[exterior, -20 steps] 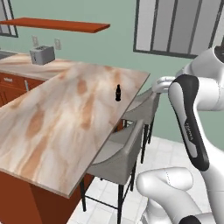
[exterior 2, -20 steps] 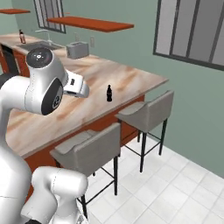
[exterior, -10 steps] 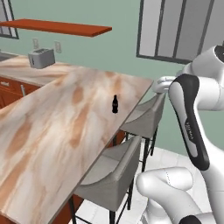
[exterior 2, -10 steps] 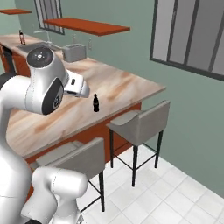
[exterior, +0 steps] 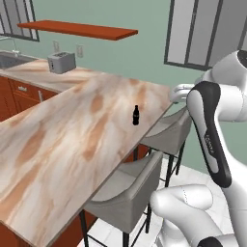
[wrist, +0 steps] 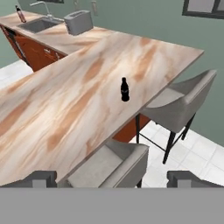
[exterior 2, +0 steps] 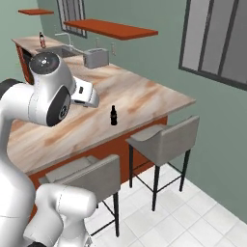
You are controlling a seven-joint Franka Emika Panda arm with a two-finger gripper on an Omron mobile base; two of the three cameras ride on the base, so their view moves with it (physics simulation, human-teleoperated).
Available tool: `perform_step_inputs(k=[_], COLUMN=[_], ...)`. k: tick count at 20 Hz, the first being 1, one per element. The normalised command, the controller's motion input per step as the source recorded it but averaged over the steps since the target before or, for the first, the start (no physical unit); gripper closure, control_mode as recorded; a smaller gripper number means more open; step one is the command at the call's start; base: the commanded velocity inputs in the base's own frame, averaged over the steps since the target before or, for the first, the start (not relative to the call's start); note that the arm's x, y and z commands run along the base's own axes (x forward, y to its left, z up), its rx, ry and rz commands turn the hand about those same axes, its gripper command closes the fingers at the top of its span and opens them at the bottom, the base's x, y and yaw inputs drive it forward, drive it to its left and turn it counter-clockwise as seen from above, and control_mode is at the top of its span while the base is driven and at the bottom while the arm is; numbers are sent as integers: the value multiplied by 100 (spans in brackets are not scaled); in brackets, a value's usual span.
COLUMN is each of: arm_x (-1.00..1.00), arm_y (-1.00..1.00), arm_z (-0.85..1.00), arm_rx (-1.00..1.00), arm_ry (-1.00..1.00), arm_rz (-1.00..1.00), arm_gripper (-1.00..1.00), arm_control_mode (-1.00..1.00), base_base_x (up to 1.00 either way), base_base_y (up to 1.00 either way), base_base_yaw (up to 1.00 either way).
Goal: Place the large bottle from the dining counter next to the other large bottle outside the sink, and place the small bottle from the dining counter next to the other small bottle inside the sink.
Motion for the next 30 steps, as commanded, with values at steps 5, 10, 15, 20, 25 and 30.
perform_step_inputs(k=[5, 10, 15, 20, 25, 30], arm_x=[0, 0, 0, 0, 0, 0], arm_y=[0, 0, 0, 0, 0, 0], arm_z=[0, 0, 0, 0, 0, 0], arm_rx=[0, 0, 0, 0, 0, 0], arm_ry=[0, 0, 0, 0, 0, 0], arm_rz=[0, 0, 0, 0, 0, 0], arm_gripper=[-100, -100, -100, -100, -100, -100], arm_control_mode=[100, 100, 100, 100, 100, 100], base_base_x=[0, -3, -13, -11, -5, 0], base_base_y=[0, 0, -18, -34, -34, -34], base_base_yaw=[25, 25, 21, 13, 12, 15])
